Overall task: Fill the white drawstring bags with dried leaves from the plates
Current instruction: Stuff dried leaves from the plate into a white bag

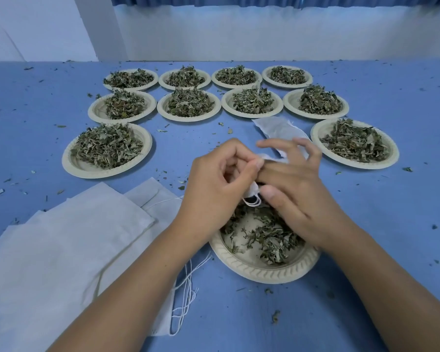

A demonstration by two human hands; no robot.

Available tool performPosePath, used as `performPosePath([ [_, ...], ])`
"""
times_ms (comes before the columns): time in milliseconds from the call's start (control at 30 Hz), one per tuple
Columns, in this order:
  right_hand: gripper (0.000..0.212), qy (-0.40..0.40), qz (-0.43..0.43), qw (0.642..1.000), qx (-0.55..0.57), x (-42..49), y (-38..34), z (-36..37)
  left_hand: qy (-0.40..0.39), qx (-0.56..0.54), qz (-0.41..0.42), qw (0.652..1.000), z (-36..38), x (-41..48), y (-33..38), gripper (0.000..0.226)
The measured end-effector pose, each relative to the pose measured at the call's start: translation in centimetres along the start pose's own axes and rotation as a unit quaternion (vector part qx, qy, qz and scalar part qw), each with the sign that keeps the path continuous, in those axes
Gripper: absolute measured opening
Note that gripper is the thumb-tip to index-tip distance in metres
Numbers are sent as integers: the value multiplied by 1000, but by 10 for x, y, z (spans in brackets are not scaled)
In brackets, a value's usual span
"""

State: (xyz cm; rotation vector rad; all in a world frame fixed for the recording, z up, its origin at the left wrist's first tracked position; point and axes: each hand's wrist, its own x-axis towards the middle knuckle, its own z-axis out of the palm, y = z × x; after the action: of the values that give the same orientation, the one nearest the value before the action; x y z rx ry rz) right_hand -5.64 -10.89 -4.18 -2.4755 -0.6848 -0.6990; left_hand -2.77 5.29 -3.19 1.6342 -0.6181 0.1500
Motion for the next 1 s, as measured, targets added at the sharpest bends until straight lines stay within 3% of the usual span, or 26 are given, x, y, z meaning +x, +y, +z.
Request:
performPosePath([
  [67, 51, 97, -3, 995, 18, 0, 3, -9, 40, 8, -8, 999, -3, 2, -1, 17],
  [133, 54, 127, -7, 992, 7, 0, 4, -11, 58, 0, -11, 998, -5, 3, -1, 17],
  [267, 66, -47, 3, 999, 16, -1, 4, 1, 12, -28, -3, 1000, -2, 1, 4, 15],
  [300, 64, -59, 14, 997, 38, -1, 4, 1, 11, -24, -5, 1000, -2, 1, 4, 16],
  [400, 52, 71, 73, 983, 154, 1, 9, -9, 50, -7, -19, 999, -5, 3, 0, 19],
  [467, 55, 143, 123, 956, 224, 0, 14, -19, 85, 6, -27, 996, -7, 5, -1, 18],
  [533, 66, 76, 199, 943, 257, 0, 17, -23, 109, 11, -31, 994, -7, 5, -2, 17],
  [633, 73, -165, 273, 913, 256, -1, 12, -14, 117, 15, -34, 992, -7, 5, -2, 17],
  [667, 70, -201, 265, 906, 263, -1, 9, -10, 117, 15, -35, 992, -7, 6, -2, 18],
  [767, 48, -160, 243, 905, 309, 0, 7, -9, 119, 19, -33, 992, -7, 6, -2, 20],
  [867, 7, -124, 184, 945, 239, 2, 13, -15, 126, 25, -30, 991, -7, 5, -2, 19],
  [1000, 53, -269, 138, 947, 108, 3, 7, -4, 146, 32, -28, 988, -7, 5, -1, 18],
])
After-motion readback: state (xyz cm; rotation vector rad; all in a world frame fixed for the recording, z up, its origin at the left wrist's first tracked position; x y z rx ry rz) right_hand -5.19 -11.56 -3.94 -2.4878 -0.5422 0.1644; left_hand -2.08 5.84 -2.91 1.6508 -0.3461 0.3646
